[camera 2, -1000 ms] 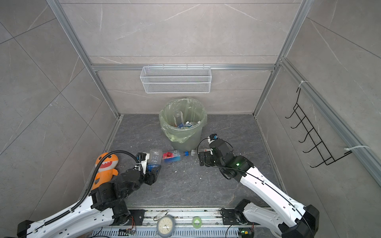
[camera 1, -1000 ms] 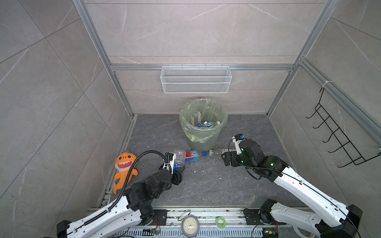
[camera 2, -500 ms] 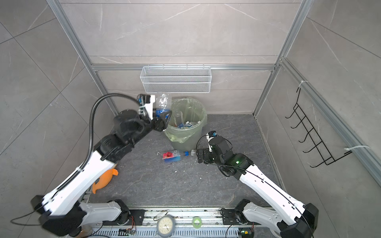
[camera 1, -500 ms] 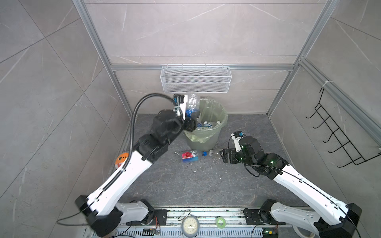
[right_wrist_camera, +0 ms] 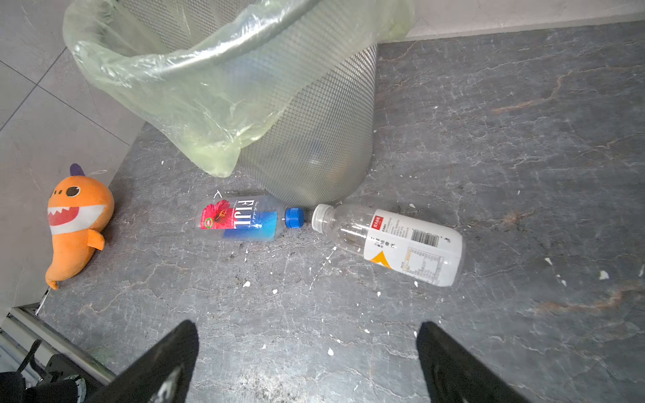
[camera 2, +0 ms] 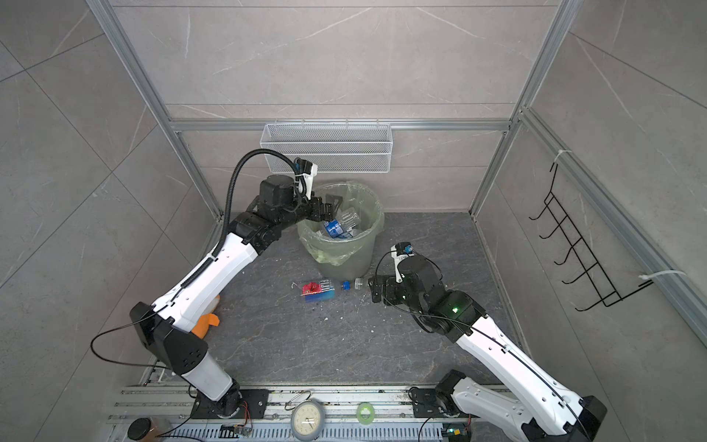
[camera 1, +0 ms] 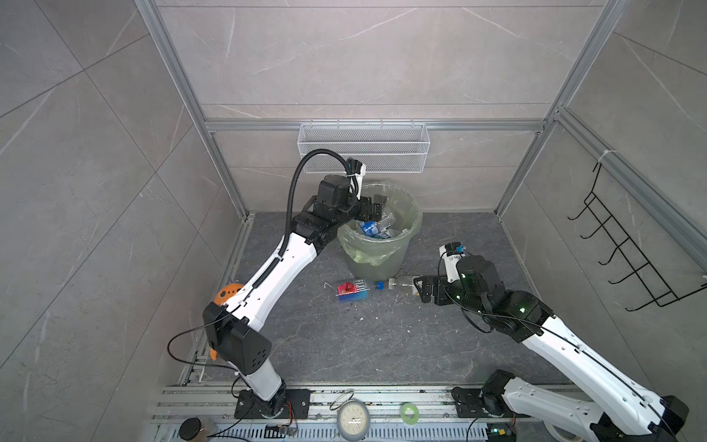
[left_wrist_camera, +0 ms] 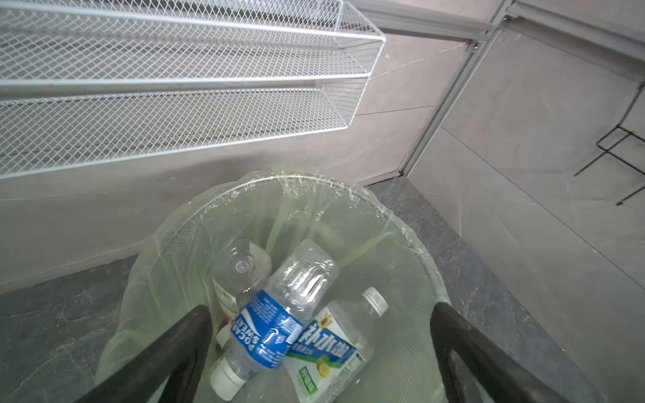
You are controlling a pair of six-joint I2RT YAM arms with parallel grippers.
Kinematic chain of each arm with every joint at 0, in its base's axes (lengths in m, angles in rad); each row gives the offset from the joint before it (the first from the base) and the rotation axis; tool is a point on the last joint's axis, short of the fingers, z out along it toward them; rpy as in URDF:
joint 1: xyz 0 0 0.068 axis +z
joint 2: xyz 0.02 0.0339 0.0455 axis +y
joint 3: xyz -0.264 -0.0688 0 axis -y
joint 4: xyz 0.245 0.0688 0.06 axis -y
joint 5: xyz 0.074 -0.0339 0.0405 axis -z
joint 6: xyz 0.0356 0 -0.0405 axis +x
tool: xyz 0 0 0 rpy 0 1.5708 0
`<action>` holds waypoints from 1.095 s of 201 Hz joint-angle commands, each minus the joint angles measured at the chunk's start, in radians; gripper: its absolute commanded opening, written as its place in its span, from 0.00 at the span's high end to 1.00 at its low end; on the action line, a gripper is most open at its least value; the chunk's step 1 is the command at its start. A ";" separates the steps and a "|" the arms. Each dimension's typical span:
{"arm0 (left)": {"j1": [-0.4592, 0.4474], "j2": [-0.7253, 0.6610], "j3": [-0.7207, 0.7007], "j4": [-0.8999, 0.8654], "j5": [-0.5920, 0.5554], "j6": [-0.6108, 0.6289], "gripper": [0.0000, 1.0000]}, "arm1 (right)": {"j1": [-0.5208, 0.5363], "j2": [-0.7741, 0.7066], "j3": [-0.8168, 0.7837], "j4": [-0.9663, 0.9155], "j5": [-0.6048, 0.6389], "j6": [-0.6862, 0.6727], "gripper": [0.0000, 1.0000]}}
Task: Throw the plastic bottles in the bin
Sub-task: Throw the plastic bottle into the trash bin, then pick up the plastic bottle from the center of the table.
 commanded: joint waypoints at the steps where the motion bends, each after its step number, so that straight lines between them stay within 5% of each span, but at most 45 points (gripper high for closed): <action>1: -0.003 -0.137 -0.039 0.090 0.023 -0.002 0.00 | 0.004 0.020 -0.020 -0.022 0.025 -0.029 0.00; 68: 0.005 -0.365 -0.324 0.062 -0.093 0.010 0.00 | -0.024 0.218 -0.009 0.056 -0.040 -0.167 0.00; 126: 0.015 -0.583 -0.683 0.096 -0.152 -0.132 0.00 | -0.101 0.391 0.041 0.061 -0.081 -0.200 0.00; 220: 0.022 -0.647 -0.994 0.123 -0.126 -0.221 0.00 | -0.170 0.555 0.066 0.168 -0.066 -0.314 0.00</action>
